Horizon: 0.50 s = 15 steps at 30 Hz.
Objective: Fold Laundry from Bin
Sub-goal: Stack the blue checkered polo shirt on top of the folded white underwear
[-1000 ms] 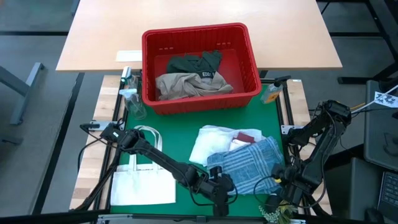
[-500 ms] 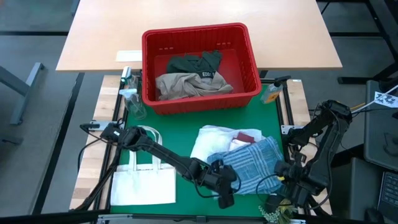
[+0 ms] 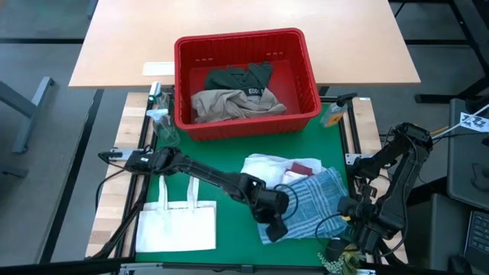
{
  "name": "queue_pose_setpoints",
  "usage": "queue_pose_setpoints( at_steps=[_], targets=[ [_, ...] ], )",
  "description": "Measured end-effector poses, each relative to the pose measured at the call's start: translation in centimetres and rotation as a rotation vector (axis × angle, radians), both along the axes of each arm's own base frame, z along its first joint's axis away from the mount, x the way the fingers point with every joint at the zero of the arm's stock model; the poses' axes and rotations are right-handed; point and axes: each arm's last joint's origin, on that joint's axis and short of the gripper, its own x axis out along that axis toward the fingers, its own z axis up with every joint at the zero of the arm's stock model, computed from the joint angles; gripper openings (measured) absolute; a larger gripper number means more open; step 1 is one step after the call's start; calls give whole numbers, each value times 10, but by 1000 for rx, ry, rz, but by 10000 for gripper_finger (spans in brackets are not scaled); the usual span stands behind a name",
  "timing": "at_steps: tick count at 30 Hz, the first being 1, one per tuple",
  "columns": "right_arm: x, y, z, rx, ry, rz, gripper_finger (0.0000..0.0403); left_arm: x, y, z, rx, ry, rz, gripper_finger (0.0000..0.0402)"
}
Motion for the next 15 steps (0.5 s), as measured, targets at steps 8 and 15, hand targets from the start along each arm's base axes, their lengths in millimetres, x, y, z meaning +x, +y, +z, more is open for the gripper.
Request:
queue_pose_setpoints(
  at_steps=[8,15],
  targets=[
    [0,1,0,7,0,0,177,-31,-16,-15,107,273,-34,222],
    [2,0,0,-12,-45,8,177,-38,-20,-36,284,286,102,222]
  ],
)
